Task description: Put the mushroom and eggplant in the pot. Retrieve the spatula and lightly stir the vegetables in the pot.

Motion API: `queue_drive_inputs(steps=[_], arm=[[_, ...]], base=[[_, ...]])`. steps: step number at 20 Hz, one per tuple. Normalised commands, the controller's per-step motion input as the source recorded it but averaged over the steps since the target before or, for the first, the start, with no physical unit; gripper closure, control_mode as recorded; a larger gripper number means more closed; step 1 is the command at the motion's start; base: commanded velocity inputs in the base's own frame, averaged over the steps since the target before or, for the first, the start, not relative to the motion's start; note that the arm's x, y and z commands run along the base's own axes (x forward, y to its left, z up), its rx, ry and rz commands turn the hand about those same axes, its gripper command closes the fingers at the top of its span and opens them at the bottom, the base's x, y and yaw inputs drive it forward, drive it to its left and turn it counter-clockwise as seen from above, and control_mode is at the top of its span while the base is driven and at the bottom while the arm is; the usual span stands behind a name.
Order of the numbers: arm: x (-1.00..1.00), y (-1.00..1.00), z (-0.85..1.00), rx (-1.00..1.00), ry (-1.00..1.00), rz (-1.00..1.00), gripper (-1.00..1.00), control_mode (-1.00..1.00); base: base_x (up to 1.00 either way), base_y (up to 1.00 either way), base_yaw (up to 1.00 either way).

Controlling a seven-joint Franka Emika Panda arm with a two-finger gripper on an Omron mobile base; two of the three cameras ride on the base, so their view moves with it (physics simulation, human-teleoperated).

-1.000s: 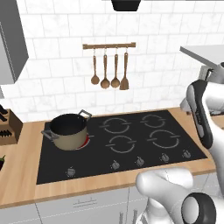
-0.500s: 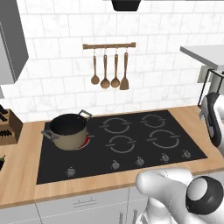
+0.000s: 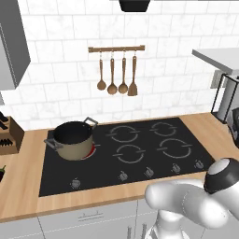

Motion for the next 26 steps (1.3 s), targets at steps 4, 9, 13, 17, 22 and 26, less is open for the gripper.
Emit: queue_drive_inputs(steps=[4,9,13,17,22,26], arm=[[0.19,-0.62,-0.30,0.00,0.00,-0.03,-1.00,-1.00],[0.44,-0.56,-0.18,0.00,0.00,-0.01,-1.00,-1.00],[0.48,-0.45,-0.12,0.01,0.00,0.00,-1.00,-1.00],[0.41,-0.38,-0.18,0.03,0.00,0.00,-1.00,-1.00],[0.40,-0.23,-0.18,0.04,0.00,0.00,-1.00,-1.00],[0.31,-0.16,-0.19,0.02,0.01,0.00,-1.00,-1.00]], base=[[0.00,0.00,0.00],[0.00,0.00,0.00],[0.00,0.00,0.00],[0.00,0.00,0.00],[0.00,0.00,0.00],[0.00,0.00,0.00]])
